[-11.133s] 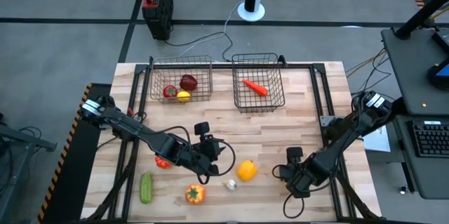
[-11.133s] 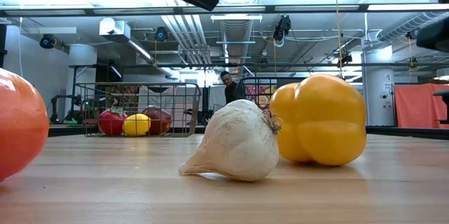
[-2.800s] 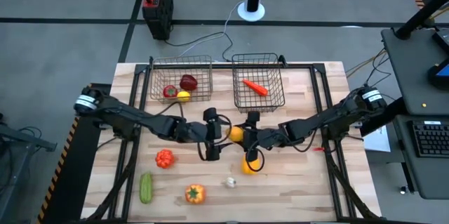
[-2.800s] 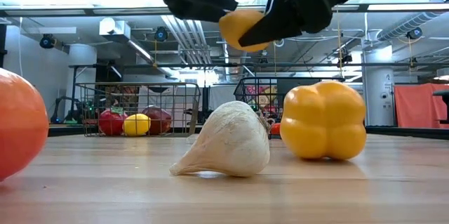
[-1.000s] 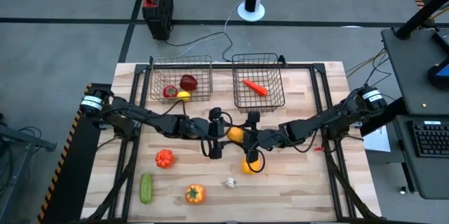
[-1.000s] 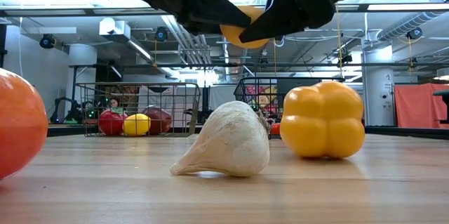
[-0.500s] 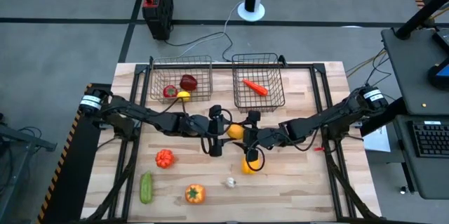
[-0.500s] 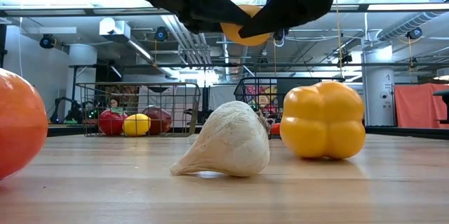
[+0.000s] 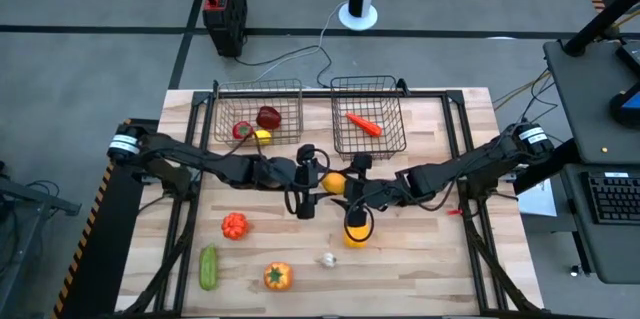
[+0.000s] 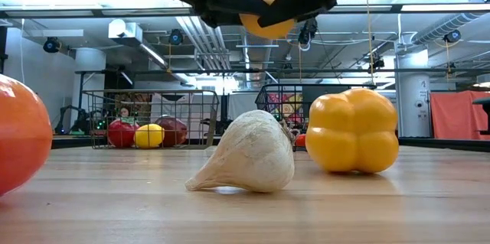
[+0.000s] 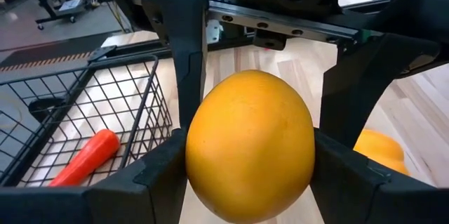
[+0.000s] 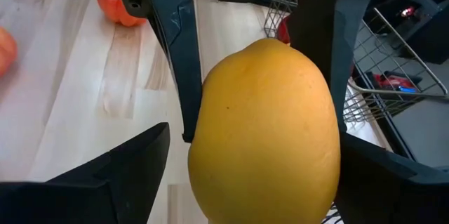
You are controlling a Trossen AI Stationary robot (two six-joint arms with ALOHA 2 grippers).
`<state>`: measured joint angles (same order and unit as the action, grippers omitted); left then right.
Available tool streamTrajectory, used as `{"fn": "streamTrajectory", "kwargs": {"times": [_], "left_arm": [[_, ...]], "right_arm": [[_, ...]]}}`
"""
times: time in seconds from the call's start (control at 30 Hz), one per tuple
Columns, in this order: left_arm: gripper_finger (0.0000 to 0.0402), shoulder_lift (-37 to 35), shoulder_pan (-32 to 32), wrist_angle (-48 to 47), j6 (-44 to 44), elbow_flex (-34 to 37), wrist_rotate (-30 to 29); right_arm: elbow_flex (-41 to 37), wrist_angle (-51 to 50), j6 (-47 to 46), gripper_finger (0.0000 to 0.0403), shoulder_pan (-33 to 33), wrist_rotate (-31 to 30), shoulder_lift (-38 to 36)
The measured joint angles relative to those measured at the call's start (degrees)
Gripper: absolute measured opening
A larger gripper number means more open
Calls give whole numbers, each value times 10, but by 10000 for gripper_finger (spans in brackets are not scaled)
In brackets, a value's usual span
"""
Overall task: Sort produce into baskets
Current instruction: Put the lemon into the gold wire basket
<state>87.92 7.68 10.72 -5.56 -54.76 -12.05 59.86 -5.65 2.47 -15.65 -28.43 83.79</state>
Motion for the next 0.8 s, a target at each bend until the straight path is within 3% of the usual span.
{"fn": "streamTrajectory", "kwargs": {"times": [0.4, 0.57, 0.8], "left_arm": [[220, -7, -3, -53, 2, -19, -15], [220, -9, -8, -64, 2, -18, -16], [218, -24, -18, -132, -15, -19, -63]], "right_arm": [[16, -67, -1, 337, 20, -10, 1], [10, -90, 50, 328, 22, -17, 2], [15, -119, 47, 318, 28, -74, -1]]}}
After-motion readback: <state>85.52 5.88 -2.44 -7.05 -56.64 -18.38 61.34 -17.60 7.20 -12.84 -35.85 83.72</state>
